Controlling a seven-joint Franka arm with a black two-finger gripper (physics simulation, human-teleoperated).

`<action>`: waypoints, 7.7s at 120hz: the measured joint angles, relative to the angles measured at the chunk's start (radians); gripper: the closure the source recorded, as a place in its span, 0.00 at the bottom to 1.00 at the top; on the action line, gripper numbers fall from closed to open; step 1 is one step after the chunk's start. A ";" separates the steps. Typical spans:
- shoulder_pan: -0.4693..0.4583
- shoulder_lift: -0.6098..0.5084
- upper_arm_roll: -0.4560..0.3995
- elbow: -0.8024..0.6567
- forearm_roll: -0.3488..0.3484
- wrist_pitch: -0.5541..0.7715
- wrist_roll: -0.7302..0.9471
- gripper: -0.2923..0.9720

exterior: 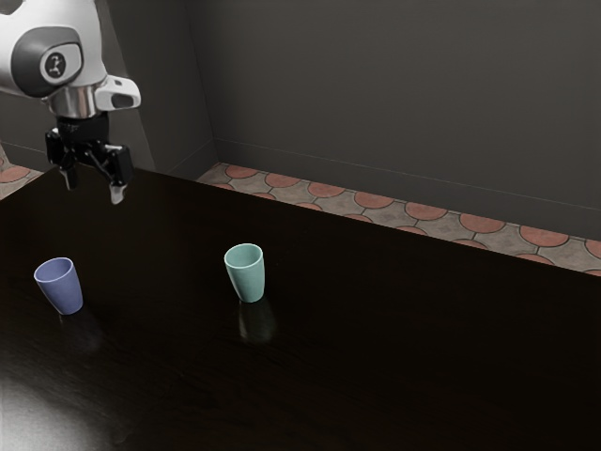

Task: Place the left cup onto the right cup

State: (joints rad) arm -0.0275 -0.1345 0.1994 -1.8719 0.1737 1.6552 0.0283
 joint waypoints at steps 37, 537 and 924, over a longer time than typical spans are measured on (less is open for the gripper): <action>0.084 -0.013 0.001 -0.146 -0.042 0.066 -0.010 0.23; 0.345 0.381 0.014 -0.184 -0.141 0.566 0.288 0.60; 0.101 0.381 -0.338 0.262 -0.128 0.171 -0.230 0.85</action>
State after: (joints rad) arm 0.0734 0.2468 -0.1387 -1.6099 0.0462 1.8265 -0.2014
